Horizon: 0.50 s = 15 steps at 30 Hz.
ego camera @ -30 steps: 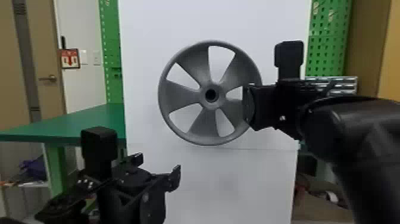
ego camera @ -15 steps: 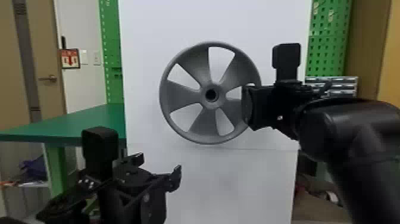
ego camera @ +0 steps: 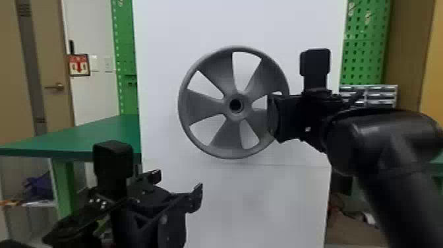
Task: Hold the wheel and insert it
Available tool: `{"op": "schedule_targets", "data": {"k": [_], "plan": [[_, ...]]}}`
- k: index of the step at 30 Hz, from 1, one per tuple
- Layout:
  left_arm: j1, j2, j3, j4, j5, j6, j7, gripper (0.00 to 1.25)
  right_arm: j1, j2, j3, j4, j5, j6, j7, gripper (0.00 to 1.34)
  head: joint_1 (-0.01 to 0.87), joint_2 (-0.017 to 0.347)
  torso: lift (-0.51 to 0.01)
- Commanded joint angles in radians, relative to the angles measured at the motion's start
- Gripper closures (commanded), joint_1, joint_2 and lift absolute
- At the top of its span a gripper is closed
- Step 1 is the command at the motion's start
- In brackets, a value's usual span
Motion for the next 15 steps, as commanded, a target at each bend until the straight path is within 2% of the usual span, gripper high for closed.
{"op": "schedule_targets", "data": {"k": [1,15], "plan": [[0.0,0.002,-0.003,0.003,0.0,-0.003,0.0,0.15,-0.009,0.001,0.008,0.018,0.0,-0.011,0.0,1.2,0.179,0.101,-0.493],[0.007,0.003,0.001,0.004,0.005,-0.008,0.0,0.15,0.012,0.001,0.051,-0.013,-0.04,-0.002,0.0,1.2,0.179,0.101,-0.493]]}}
